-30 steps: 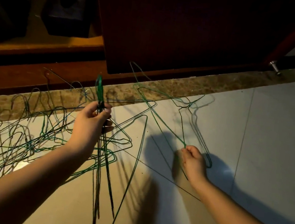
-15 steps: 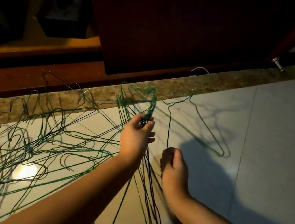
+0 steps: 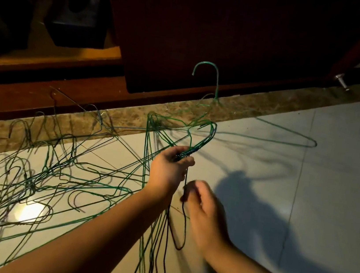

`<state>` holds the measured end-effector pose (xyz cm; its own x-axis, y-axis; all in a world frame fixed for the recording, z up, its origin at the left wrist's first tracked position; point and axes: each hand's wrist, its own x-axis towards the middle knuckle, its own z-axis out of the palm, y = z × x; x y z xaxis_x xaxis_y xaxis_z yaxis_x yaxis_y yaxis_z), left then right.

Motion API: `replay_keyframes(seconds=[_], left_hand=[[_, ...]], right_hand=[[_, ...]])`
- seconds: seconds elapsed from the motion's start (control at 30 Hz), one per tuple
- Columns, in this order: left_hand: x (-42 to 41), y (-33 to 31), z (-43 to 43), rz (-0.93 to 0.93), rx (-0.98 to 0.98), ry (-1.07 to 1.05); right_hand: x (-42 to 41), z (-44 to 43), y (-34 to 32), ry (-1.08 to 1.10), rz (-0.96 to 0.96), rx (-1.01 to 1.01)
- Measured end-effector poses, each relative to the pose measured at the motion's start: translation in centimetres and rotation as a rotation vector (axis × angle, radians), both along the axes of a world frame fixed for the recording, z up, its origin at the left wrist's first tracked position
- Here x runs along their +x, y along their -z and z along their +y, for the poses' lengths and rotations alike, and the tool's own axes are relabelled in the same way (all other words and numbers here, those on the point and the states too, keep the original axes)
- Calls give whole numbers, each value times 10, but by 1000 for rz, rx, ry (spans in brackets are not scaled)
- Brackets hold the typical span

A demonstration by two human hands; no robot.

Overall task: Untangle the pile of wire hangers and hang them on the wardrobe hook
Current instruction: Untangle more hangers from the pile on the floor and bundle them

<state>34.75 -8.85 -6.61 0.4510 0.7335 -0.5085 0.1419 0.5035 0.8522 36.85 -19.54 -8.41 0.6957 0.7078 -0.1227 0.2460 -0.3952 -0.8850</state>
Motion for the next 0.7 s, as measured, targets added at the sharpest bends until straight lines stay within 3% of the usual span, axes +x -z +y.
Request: replay_keyframes(seconds=[0.13, 0.23, 0.3, 0.4, 0.5, 0.7], left_hand=[[-5, 2, 1, 0, -7, -12], [-12, 6, 1, 26, 11, 4], [-15, 9, 0, 67, 54, 29], [-19, 7, -1, 117, 118, 44], [-20, 1, -2, 117, 153, 46], [-20, -7, 1, 89, 230, 81]], right_hand=[[63, 14, -30, 69, -650, 117], [108, 21, -48, 174, -1003, -199], [124, 27, -51, 96, -1041, -424], [132, 40, -56, -37, -895, -614], [128, 44, -58, -43, -742, -513], [123, 41, -77, -38, -852, -300]])
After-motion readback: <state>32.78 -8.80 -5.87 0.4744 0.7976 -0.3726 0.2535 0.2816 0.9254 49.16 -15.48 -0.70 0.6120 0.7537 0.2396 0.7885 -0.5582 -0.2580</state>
